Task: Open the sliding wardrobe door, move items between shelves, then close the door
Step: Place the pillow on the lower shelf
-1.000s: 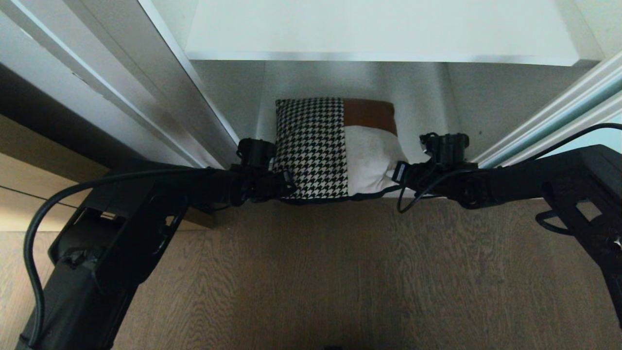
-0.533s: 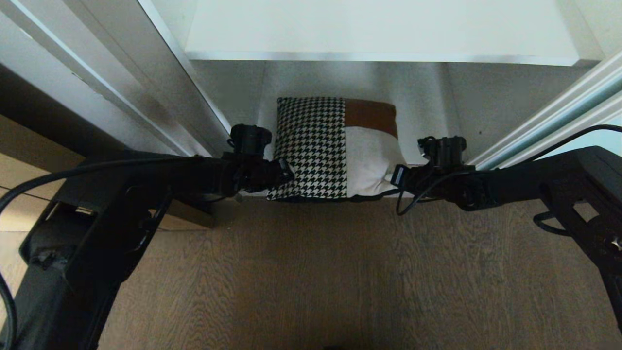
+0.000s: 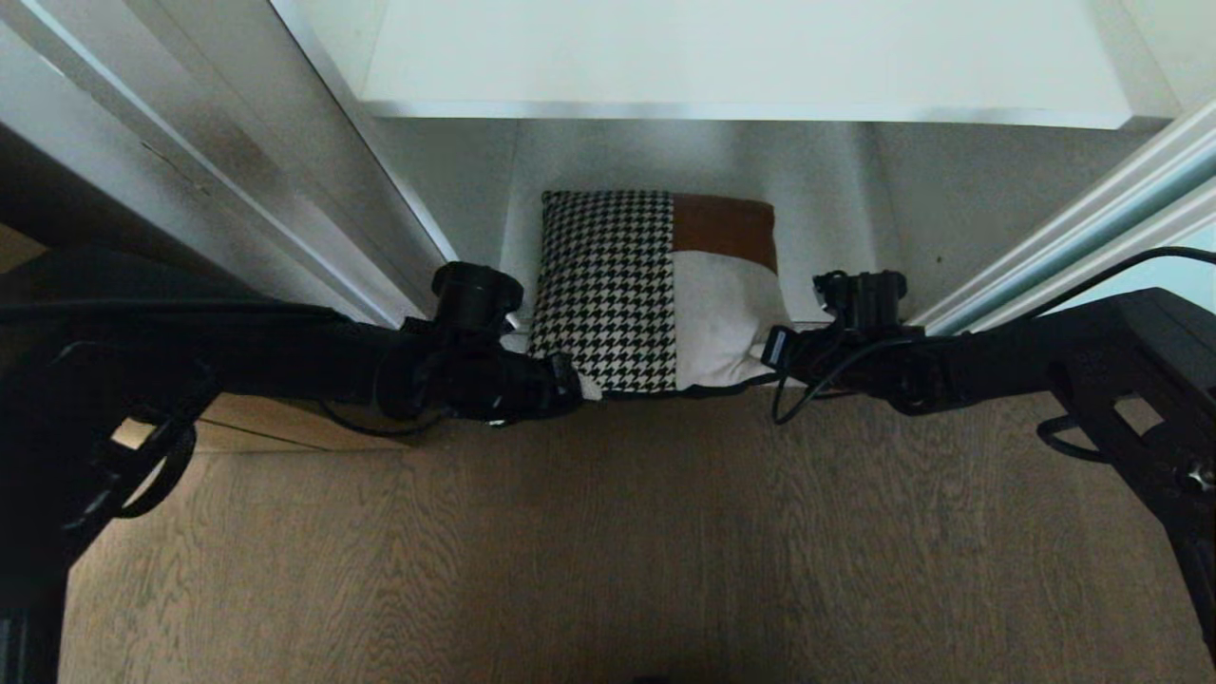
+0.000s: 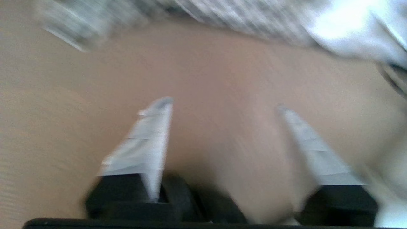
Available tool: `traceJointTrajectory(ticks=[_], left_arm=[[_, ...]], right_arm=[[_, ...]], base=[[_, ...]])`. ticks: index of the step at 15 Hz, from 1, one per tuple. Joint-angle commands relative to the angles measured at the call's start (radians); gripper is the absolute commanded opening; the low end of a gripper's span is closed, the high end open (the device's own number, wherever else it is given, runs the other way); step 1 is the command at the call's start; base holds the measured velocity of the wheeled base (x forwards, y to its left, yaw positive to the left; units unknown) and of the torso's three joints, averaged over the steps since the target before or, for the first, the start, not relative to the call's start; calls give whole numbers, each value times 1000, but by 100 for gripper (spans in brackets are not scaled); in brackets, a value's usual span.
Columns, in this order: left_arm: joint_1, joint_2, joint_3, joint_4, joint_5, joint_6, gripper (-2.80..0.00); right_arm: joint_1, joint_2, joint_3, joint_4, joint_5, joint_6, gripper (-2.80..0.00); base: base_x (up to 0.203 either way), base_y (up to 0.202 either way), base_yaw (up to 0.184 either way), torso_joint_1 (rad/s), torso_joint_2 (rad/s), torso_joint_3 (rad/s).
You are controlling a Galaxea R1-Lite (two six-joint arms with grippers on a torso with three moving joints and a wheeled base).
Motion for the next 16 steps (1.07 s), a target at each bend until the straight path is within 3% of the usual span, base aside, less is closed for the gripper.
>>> traceJointTrajectory(ticks=[1, 5, 7, 10, 11, 13, 15, 16], left_arm=[[-6, 0, 20, 8, -121, 18, -280], [-4, 227, -104, 52, -102, 70, -280], [0, 335, -214, 59, -14, 82, -280], [8, 473, -426, 57, 171, 82, -280], [9, 503, -468, 38, 261, 82, -280], [6, 538, -474, -128, 312, 79, -280], [1, 549, -475, -206, 338, 88, -280], [1, 547, -475, -235, 382, 90, -280]], right_arm=[[2, -10, 9, 5, 3, 4, -280], [2, -9, -11, 53, 3, 50, -280], [5, -12, -10, 55, 3, 50, -280], [6, -11, -16, 58, 3, 48, -280], [6, -12, -16, 67, 3, 48, -280], [9, -4, -20, 81, 6, 44, -280], [14, 17, -33, 79, 6, 44, -280], [13, 22, -28, 74, 6, 44, -280]], base=[[0, 0, 0, 0, 0, 0], [0, 0, 0, 0, 0, 0], [0, 0, 0, 0, 0, 0], [0, 0, 0, 0, 0, 0], [0, 0, 0, 0, 0, 0], [0, 0, 0, 0, 0, 0], [0, 0, 0, 0, 0, 0], [0, 0, 0, 0, 0, 0]])
